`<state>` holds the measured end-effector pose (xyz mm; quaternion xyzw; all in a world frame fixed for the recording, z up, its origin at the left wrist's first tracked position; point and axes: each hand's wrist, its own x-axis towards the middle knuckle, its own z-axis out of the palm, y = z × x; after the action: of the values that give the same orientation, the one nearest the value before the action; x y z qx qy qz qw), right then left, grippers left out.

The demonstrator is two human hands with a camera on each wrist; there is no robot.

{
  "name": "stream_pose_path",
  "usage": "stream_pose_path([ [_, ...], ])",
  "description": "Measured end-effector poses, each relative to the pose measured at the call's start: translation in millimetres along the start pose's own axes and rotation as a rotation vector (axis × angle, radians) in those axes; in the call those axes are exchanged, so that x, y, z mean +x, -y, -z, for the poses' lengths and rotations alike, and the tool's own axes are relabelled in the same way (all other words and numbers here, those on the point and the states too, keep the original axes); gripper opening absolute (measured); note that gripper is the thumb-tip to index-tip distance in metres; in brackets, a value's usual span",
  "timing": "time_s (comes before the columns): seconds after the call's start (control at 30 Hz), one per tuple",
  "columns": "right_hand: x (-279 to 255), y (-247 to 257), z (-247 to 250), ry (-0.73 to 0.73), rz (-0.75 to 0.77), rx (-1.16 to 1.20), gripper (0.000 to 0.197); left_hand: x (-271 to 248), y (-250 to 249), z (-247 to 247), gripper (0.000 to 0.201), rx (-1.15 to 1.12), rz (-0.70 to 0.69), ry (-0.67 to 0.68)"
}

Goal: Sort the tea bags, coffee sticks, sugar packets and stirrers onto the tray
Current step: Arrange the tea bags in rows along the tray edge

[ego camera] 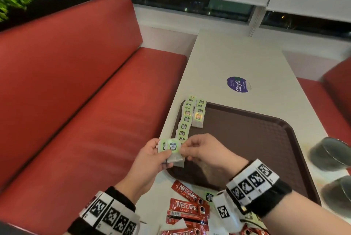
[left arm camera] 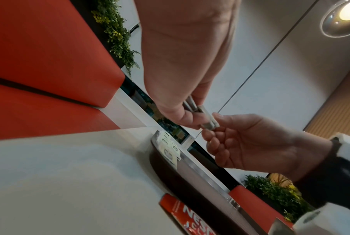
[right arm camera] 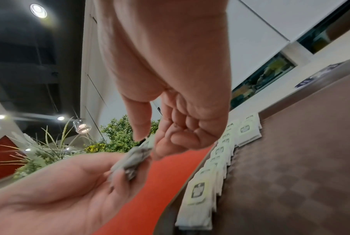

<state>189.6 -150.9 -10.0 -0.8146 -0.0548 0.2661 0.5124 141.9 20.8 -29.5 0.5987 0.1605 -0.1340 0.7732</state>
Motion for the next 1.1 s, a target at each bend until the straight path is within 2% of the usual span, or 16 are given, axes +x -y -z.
stream_pose_path([
  [0.13,0,-10,-7,-0.125,0.018,0.123,0.022,3,2,-11,0.022,0.017,-0.014,-0.001],
  [0.3,-1,-6,2,-0.131,-0.008,0.185,0.018,4,-1,-15,0.018,0.024,-0.04,-0.022],
  [0.4,11,-10,15,-0.262,-0.052,0.23,0.017,5,-4,-12,0.011,0.008,-0.038,-0.051],
  [0.5,30,-16,34,-0.417,-0.122,0.177,0.017,4,-3,-9,0.01,-0.005,-0.018,-0.064],
  [0.6,49,-22,44,-0.492,-0.192,0.144,0.017,1,-1,-9,0.013,-0.021,-0.003,-0.053],
  [0.73,70,-22,46,-0.49,-0.275,0.03,0.019,0,3,-7,0.014,-0.01,0.012,-0.043],
  [0.87,80,-18,50,-0.383,-0.37,-0.113,0.022,-1,4,-3,0.013,-0.006,0.011,-0.047],
  [1.1,85,-20,52,-0.365,-0.36,-0.056,0.013,-3,6,1,0.011,-0.004,0.018,-0.064],
])
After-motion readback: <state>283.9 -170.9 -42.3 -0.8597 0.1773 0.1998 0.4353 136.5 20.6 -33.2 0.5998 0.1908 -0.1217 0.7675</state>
